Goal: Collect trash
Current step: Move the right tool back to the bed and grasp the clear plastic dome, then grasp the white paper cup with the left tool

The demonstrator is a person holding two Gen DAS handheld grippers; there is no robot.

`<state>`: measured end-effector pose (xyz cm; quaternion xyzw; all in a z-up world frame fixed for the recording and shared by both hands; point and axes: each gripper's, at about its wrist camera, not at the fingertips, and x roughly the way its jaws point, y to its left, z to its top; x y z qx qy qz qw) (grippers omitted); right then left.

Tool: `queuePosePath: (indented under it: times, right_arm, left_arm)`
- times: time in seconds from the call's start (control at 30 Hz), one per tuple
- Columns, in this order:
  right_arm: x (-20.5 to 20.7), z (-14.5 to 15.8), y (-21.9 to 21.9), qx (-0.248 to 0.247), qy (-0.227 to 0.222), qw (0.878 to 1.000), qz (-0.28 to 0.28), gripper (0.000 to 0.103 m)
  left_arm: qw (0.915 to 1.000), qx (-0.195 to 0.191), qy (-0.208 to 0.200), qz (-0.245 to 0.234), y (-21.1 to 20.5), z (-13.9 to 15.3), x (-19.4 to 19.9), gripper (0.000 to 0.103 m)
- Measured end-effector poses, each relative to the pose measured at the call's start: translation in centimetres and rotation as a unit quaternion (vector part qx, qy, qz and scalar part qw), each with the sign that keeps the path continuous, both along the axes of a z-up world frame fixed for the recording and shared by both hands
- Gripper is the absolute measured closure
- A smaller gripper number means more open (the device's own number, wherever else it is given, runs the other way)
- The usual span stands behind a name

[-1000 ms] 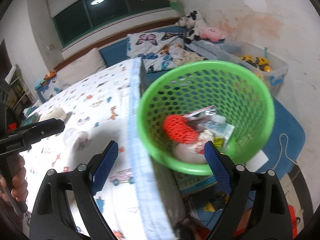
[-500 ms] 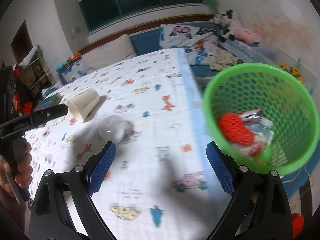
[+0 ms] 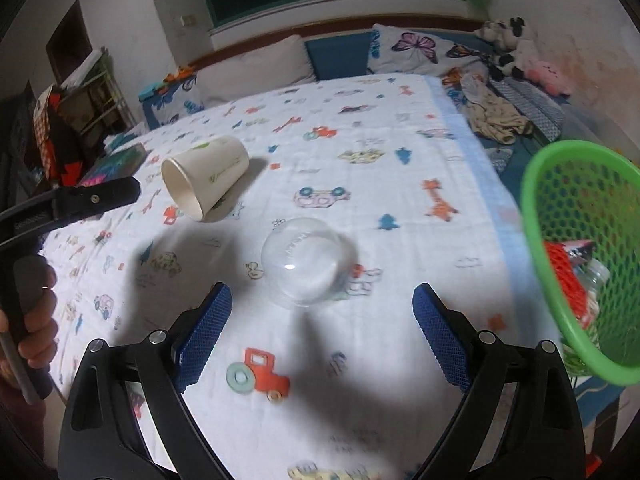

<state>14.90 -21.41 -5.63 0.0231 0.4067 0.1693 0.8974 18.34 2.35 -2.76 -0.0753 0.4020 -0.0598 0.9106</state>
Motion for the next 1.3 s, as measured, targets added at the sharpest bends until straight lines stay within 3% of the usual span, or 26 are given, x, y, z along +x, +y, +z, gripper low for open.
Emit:
queuePosePath:
  times: [0.37,0.67,1.3]
  right_arm:
    - [2.8,-1.6,2.1,-0.020,0.016,1.000,0.008,0.020]
    - [3.2,-2.3,2.6,-0.043,0.016,0.999,0.012,0.038]
    - [1.5,-0.7,-0.3,-0.018,0.009,1.000,-0.005,0.039]
  left_arm:
    - [0.9998,-0.007,0.013,0.012,1.6,-0.9,1.1,0.012]
    - [0.9999,0.002,0.011,0.006,0.4,-1.2,2.2,0.012]
    - [0.9990,0.040,0.020,0.002,-1.7,-3.2,7.5,0.012]
